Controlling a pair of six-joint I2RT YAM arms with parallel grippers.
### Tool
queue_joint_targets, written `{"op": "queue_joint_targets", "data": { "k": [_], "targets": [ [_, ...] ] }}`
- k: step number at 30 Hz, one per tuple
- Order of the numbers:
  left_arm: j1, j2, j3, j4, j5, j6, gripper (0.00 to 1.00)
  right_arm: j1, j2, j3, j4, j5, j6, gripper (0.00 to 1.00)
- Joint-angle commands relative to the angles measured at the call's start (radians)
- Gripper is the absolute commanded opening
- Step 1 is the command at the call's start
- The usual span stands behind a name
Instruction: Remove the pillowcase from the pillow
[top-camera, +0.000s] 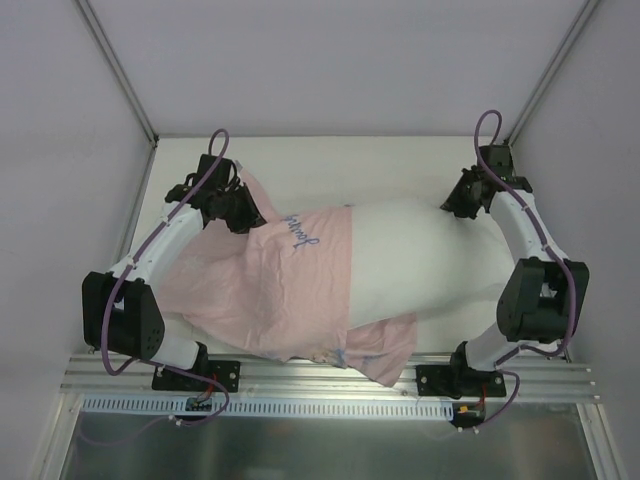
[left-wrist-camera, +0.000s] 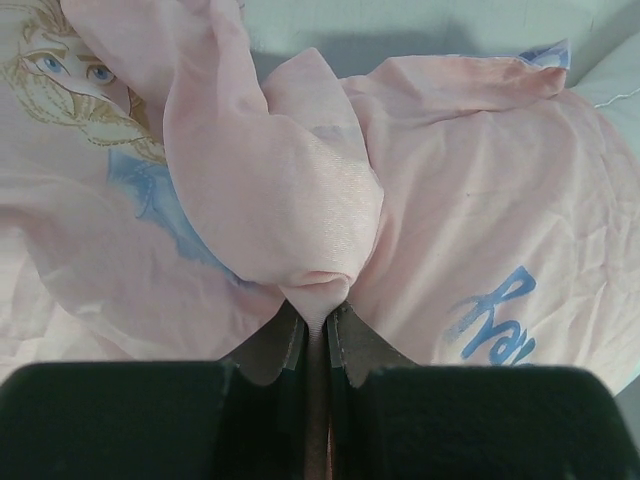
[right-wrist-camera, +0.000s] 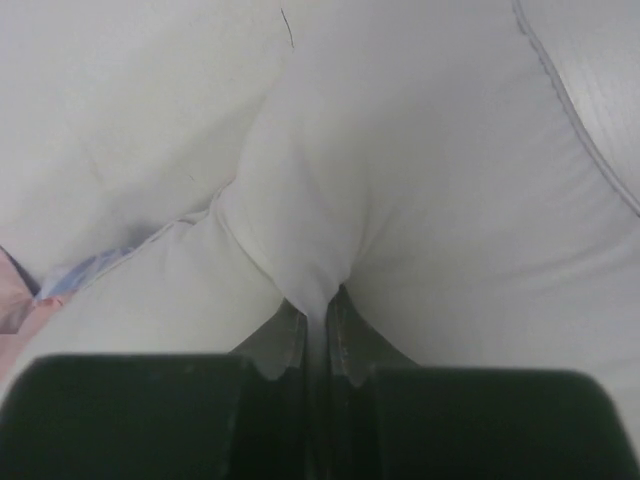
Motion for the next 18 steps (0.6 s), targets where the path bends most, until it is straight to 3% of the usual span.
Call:
{"op": "queue_joint_targets", "data": {
  "k": [1, 3, 8, 16, 17, 18],
  "targets": [
    [0.018, -0.051, 0.015, -0.008, -0.036, 0.045, 0.0, -0.034, -0.145, -0.058, 0.032, -0.052, 0.089, 0.01],
    [0.064, -0.075, 0.003, -0.014, -0.027, 0.05, 0.0, -0.096, -0.225, -0.073, 0.033, -0.028, 0.131, 0.01],
    [0.297, -0.16, -0.052, -0.012, 0.048, 0.03, 0.0, -0.248, -0.378, -0.197, 0.067, -0.064, 0.18, 0.01],
    [0.325, -0.163, -0.06, -0.014, 0.064, -0.006, 0.0, -0.268, -0.403, -0.295, 0.111, -0.096, 0.198, 0.01],
    [0.325, -0.157, -0.06, -0.012, 0.07, -0.006, 0.06, -0.268, -0.405, -0.303, 0.118, -0.097, 0.201, 0.01],
    [0.325, -0.154, -0.06, -0.011, 0.076, -0.006, 0.06, -0.268, -0.406, -0.306, 0.119, -0.097, 0.201, 0.0]
  ]
}}
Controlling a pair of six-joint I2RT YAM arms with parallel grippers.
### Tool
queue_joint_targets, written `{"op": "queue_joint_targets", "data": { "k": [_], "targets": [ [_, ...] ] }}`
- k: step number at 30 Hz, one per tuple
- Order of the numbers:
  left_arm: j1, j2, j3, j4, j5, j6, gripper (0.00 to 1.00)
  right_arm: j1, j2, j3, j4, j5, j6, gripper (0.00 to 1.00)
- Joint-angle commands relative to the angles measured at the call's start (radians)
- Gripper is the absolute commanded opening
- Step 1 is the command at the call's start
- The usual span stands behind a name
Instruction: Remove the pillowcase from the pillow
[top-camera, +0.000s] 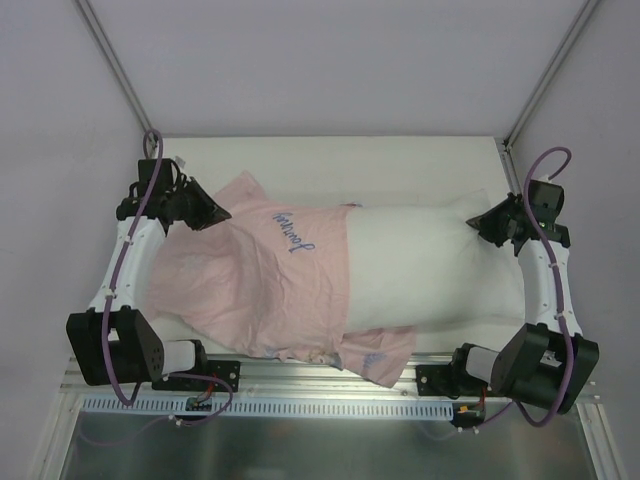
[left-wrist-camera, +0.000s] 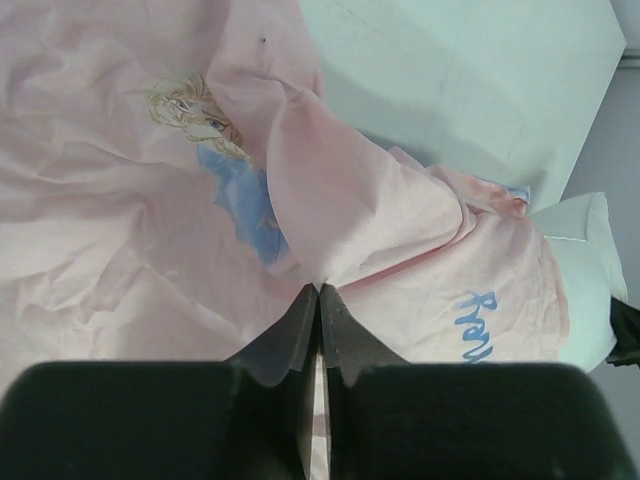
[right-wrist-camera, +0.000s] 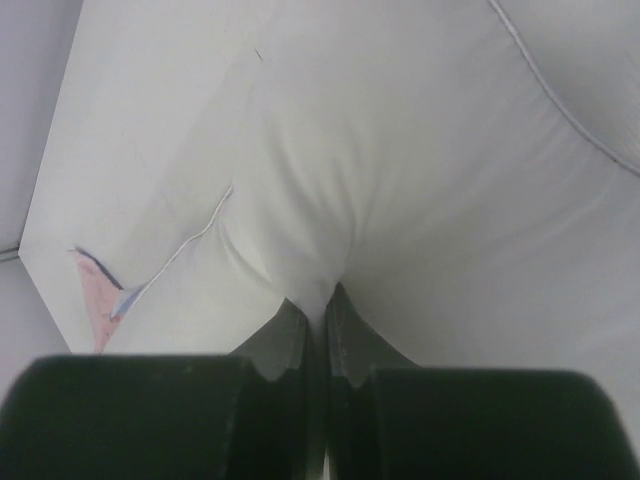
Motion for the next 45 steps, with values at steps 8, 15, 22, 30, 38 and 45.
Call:
{"op": "queue_joint_targets", "data": {
  "k": [8, 15, 22, 30, 38, 45],
  "targets": [
    [0.022, -0.073, -0.048, 0.022, -0.088, -0.029, 0.0, -0.016, -0.029, -0.022, 0.075, 0.036, 0.01, 0.01],
    [0.28, -0.102, -0.028, 0.018, 0.021, -0.065, 0.0, -0.062, -0.063, -0.045, 0.071, 0.018, 0.0, 0.01],
    [0.531, -0.131, -0.009, 0.007, 0.142, -0.108, 0.0, -0.125, -0.115, -0.04, 0.049, -0.014, -0.005, 0.01],
    [0.622, -0.159, -0.034, -0.007, 0.11, -0.194, 0.0, -0.196, -0.218, -0.013, 0.002, -0.017, -0.005, 0.0],
    [0.398, -0.143, -0.006, -0.009, 0.089, -0.021, 0.02, -0.176, -0.235, 0.01, -0.034, -0.028, -0.042, 0.02],
    [-0.049, -0.252, -0.208, -0.021, -0.076, 0.066, 0.81, -0.13, -0.258, 0.097, -0.164, 0.11, -0.128, 0.96]
  ]
}}
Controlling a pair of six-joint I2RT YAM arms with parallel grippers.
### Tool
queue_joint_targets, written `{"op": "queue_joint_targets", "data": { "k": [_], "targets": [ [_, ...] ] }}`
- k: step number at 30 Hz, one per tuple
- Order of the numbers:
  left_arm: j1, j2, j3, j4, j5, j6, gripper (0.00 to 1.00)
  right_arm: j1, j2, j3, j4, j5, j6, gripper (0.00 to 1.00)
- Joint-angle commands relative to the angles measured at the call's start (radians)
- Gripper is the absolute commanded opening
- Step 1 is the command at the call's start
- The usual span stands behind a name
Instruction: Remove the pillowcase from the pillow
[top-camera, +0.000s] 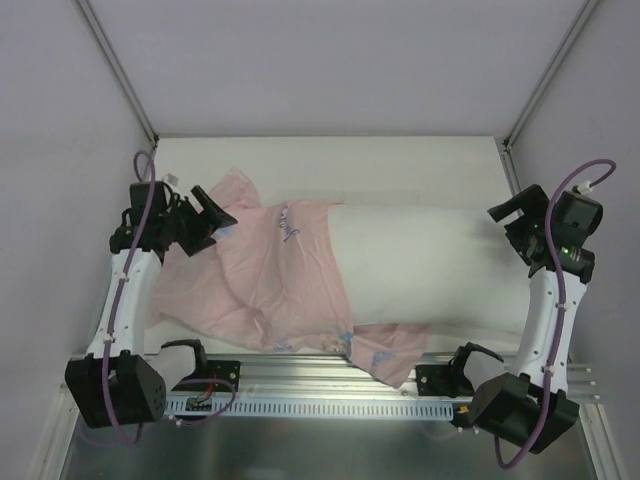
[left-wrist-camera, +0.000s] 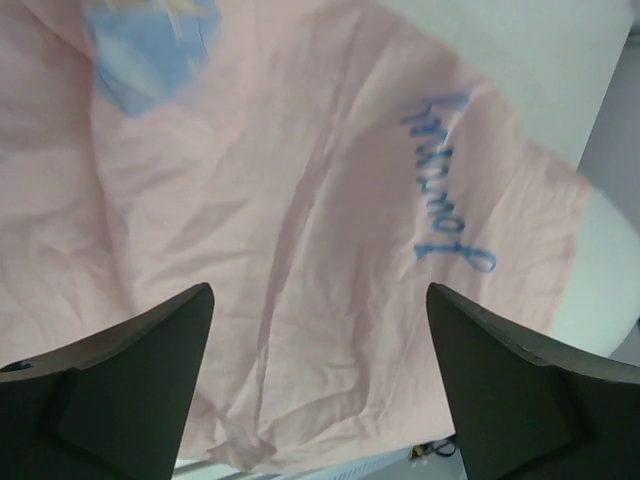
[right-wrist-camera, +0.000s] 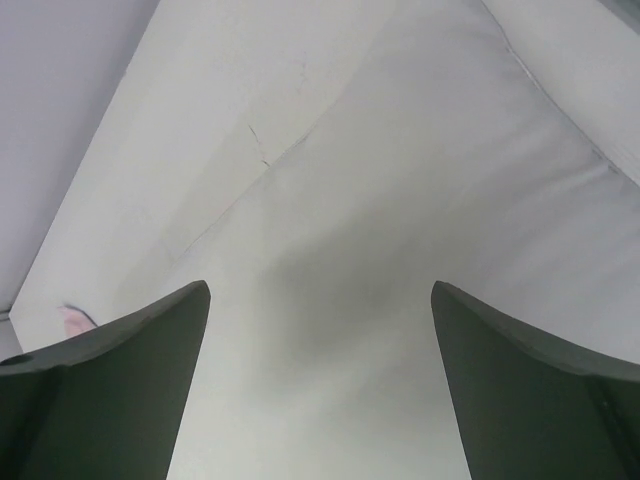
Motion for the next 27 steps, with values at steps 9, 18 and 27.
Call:
{"op": "queue_joint_targets", "data": {
  "k": [9, 18, 27],
  "targets": [
    [-0.378, -0.213, -0.364, -0.07, -0.248, -0.153, 0.94, 0.253, -0.172, 0.064, -0.178, 0.188, -0.079, 0.96],
    [-0.483, -0.1, -0.405, -0.036, -0.359, -0.27, 0.95, 0.572, -0.184, -0.123, -0.212, 0.366, -0.036, 0.96],
    [-0.455, 0.029, -0.334, 0.083, -0.339, -0.227, 0.0, 0.717, -0.21, -0.145, -0.274, 0.498, -0.016, 0.96]
  ]
}}
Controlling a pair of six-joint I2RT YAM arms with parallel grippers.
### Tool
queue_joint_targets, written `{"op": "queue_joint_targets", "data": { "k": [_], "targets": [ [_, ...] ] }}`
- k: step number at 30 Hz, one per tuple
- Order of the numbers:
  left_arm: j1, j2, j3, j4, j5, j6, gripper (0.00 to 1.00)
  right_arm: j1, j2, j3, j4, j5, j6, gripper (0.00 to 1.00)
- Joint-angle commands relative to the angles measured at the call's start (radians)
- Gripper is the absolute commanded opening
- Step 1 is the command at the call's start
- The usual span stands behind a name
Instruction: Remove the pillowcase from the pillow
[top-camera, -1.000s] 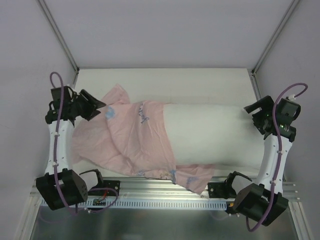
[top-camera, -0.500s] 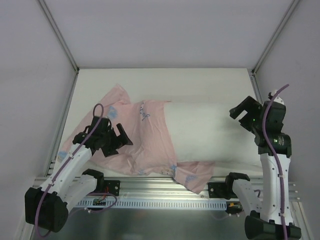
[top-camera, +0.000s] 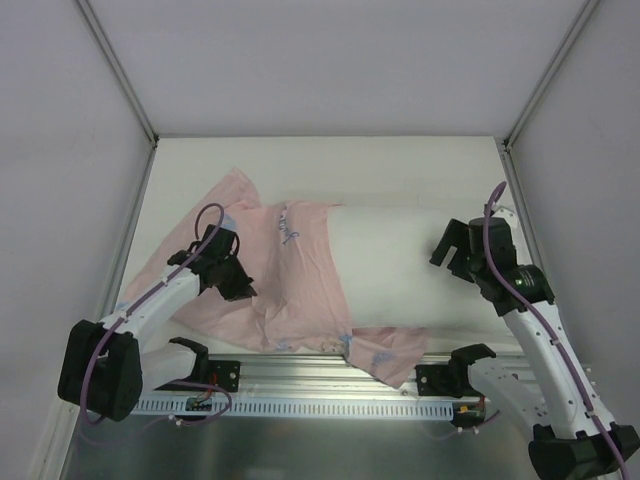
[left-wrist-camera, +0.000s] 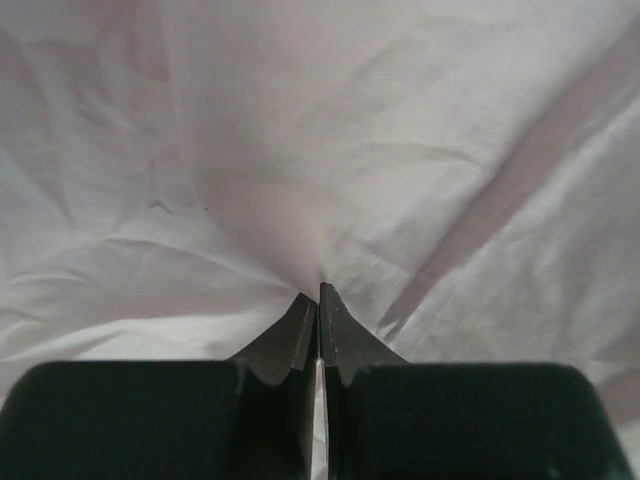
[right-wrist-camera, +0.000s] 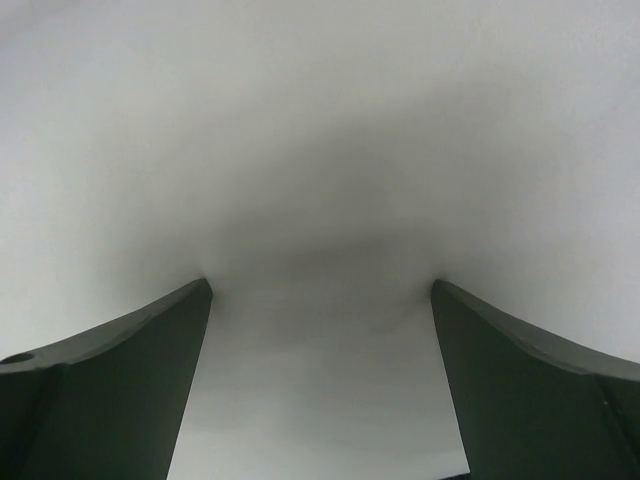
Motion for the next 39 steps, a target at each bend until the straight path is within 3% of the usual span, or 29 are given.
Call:
{"op": "queue_joint_targets", "data": {
  "k": [1, 7, 10, 15, 16, 17, 18, 19, 23, 27, 28, 35, 39],
  "targets": [
    [0.026, -0.013, 0.071, 0.039, -0.015, 0.027, 0.0, 0.036, -0.029, 0.017, -0.11, 0.032, -0.007, 0.96],
    [0.055, -0.066, 0.113, 0.041, -0.012, 0.046, 0.0, 0.152, -0.029, 0.021, -0.109, -0.087, -0.044, 0.96],
    [0.055, -0.053, 0.127, 0.041, 0.005, 0.047, 0.0, 0.264, 0.006, -0.01, -0.077, -0.008, 0.008, 0.96],
    [0.056, -0.039, 0.142, 0.039, 0.016, 0.053, 0.0, 0.287, 0.115, -0.125, 0.041, 0.055, 0.058, 0.96],
    [0.056, -0.045, 0.151, 0.038, 0.013, 0.059, 0.0, 0.287, 0.142, -0.133, 0.055, 0.087, 0.068, 0.85],
    [0.066, -0.059, 0.159, 0.033, 0.011, 0.063, 0.0, 0.286, 0.149, -0.134, 0.07, 0.106, 0.075, 0.35],
    [0.076, -0.065, 0.17, 0.018, 0.011, 0.077, 0.0, 0.28, 0.15, -0.119, 0.07, 0.151, 0.081, 0.05],
    [0.09, -0.072, 0.199, 0.009, 0.013, 0.088, 0.0, 0.272, 0.143, -0.104, 0.069, 0.166, 0.083, 0.01],
    [0.185, -0.114, 0.292, -0.05, 0.045, 0.155, 0.0, 0.17, 0.1, -0.001, 0.07, 0.204, 0.042, 0.01],
    [0.315, -0.152, 0.361, -0.113, 0.068, 0.22, 0.0, -0.043, 0.074, 0.088, 0.07, 0.151, -0.001, 0.01],
    [0.393, -0.157, 0.372, -0.122, 0.083, 0.224, 0.0, -0.074, 0.07, 0.112, 0.07, 0.12, -0.006, 0.01],
    [0.68, -0.165, 0.423, -0.139, 0.249, 0.263, 0.0, -0.297, 0.057, 0.151, 0.069, 0.017, -0.032, 0.01],
    [0.79, -0.126, 0.487, -0.143, 0.316, 0.269, 0.0, -0.403, 0.031, 0.139, 0.07, -0.049, -0.04, 0.01]
  ]
}}
